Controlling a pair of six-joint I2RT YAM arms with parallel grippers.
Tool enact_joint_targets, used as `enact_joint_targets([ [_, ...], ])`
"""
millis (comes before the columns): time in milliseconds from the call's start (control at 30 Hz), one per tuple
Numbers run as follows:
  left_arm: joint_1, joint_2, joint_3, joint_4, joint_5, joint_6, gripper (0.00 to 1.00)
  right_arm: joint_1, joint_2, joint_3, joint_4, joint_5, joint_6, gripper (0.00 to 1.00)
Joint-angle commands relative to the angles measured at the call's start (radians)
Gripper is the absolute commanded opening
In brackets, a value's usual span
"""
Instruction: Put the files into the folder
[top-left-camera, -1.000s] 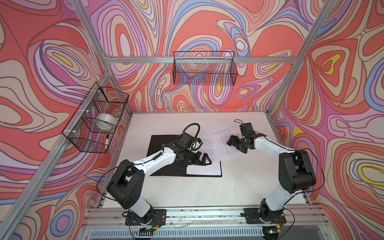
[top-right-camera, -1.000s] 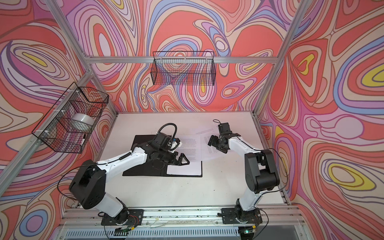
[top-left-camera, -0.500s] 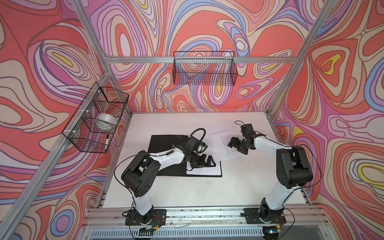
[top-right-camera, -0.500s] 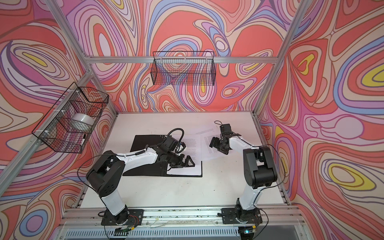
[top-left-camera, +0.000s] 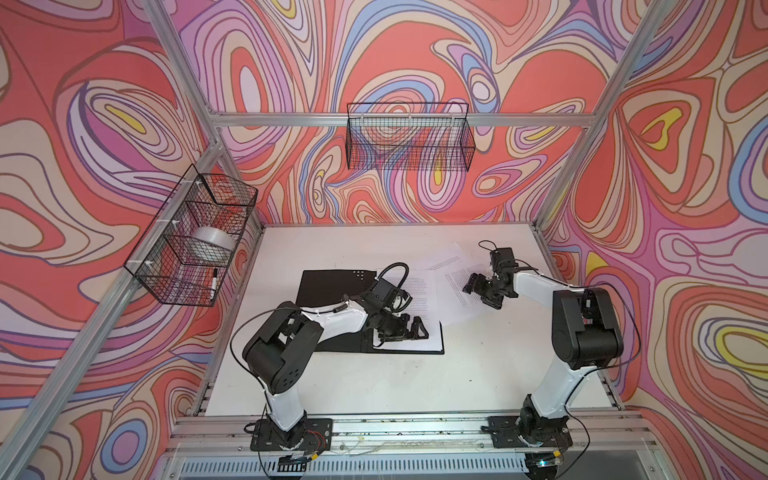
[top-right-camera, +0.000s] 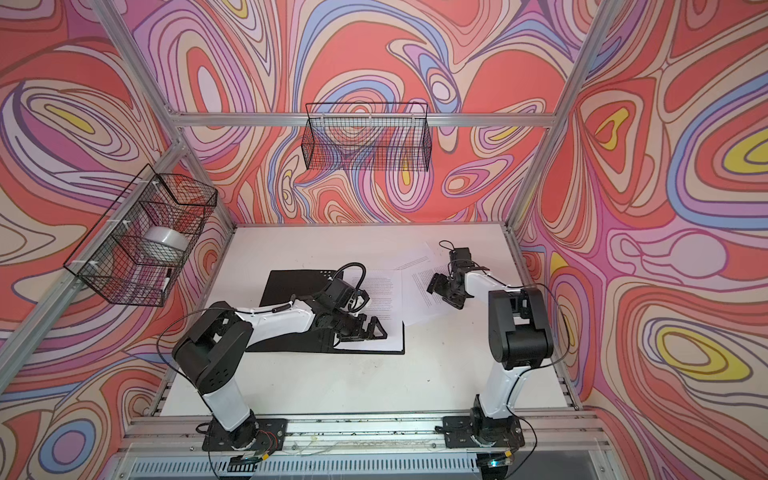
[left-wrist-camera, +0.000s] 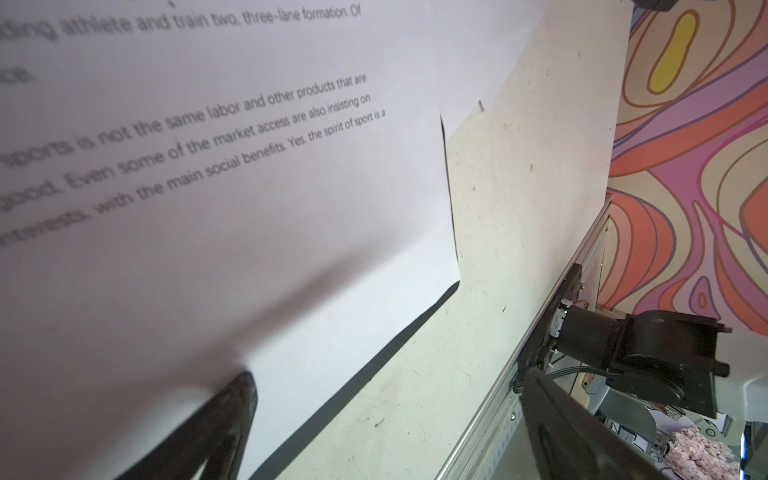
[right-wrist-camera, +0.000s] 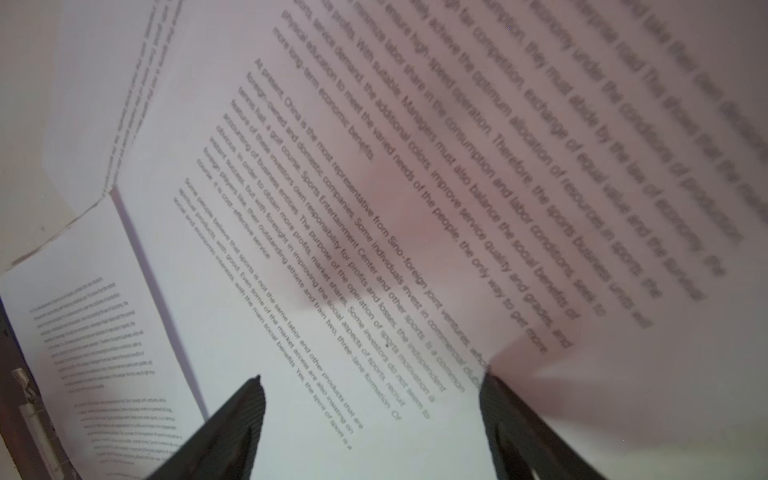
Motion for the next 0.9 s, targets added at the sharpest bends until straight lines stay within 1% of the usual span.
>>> enact_joint_targets([
  [0,-0.004,0.012,-0.040,-0.012,-0.024,-0.011,1.00,-0.057,0.052,0.006,-0.039,0.050,-0.020,0.85],
  [100,-0.004,0.012,-0.039,-0.013,-0.026,-0.010,1.00,-0.102,0.074,0.049,-0.074,0.115,-0.044,0.85],
  [167,-0.004,0.016,-0.035,-0.012,-0.021,-0.009,1.00,-0.137,0.084,0.066,-0.080,0.115,-0.051,0.85],
  [233,-0.004,0.021,-0.028,-0.018,-0.021,-0.006,1.00,-0.160,0.085,0.087,-0.103,0.138,-0.052,0.84],
  [367,-0.004,0.023,-0.024,-0.021,-0.015,-0.004,1.00,-0.174,0.006,0.097,-0.119,0.171,-0.059,0.84],
  [433,-0.004,0.025,-0.019,-0.023,-0.010,-0.003,1.00,-0.172,-0.047,0.084,-0.120,0.157,-0.059,0.82],
  [467,-0.004,0.025,-0.016,-0.025,-0.010,0.000,1.00,-0.170,-0.099,0.069,-0.108,0.129,-0.062,0.82],
  [567,-0.004,0.026,-0.005,-0.029,-0.001,0.002,1.00,-0.152,-0.156,0.040,-0.108,0.043,-0.068,0.79],
  [667,-0.004,0.025,0.007,-0.035,0.009,0.005,1.00,-0.097,-0.155,0.033,-0.127,-0.012,-0.101,0.74],
  [767,-0.004,0.015,0.016,-0.035,0.027,0.007,1.00,-0.047,-0.134,0.022,-0.139,-0.009,-0.110,0.72],
  [867,-0.004,-0.009,0.030,-0.036,0.045,0.004,1.00,-0.015,-0.115,-0.003,-0.114,-0.051,-0.108,0.59],
])
